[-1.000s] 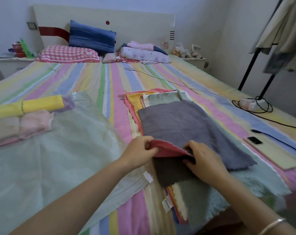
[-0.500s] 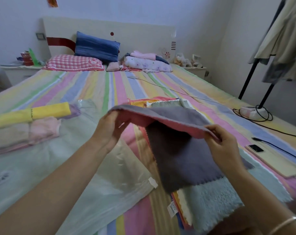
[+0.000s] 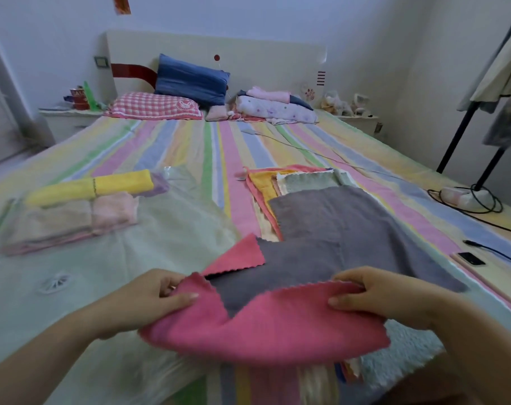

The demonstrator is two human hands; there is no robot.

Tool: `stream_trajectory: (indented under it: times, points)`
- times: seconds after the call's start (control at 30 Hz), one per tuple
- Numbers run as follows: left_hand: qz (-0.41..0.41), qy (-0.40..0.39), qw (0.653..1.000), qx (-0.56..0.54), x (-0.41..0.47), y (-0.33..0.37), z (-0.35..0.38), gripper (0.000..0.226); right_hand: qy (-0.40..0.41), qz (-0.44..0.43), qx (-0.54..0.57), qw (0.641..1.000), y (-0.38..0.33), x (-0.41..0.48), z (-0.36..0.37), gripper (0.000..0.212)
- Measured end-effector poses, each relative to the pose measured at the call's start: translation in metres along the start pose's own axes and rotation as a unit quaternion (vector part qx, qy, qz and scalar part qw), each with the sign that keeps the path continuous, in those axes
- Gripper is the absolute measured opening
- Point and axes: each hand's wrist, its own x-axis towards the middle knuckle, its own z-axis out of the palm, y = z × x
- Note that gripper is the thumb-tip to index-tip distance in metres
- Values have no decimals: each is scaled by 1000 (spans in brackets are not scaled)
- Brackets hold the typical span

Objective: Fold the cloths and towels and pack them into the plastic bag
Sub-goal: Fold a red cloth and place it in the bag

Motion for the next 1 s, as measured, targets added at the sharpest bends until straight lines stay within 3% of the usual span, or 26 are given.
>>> stream_trajectory:
  times: [0.2,0.3,0.43,0.53,0.63,0.7,0.87,1.0]
  points:
    - [-70,40,997,1,23,-18,0,19,45,15,-9,999,10,19,-5,16]
    - [-71,13,997,-14,40,-17,2,19,131,25,-120,984,16,34,-10,13]
    - [-55,-41,998,8,59,-19,12,24,206,6,-223,953,29,57,-17,27]
    - [-29,6,999,13,74,-21,15,21,229,-5,-234,945,36,70,-19,28]
    - [43,90,983,151,92,-28,10,13,242,-9,-237,941,39,81,-22,28]
    - [40,124,974,188,102,-35,5,10,247,-13,-240,939,39,86,-24,31]
    - [-9,218,974,60,118,-44,0,14,262,-5,-222,939,35,95,-30,23]
    - [-42,229,967,-102,133,-44,-4,10,317,10,-213,924,33,104,-39,27]
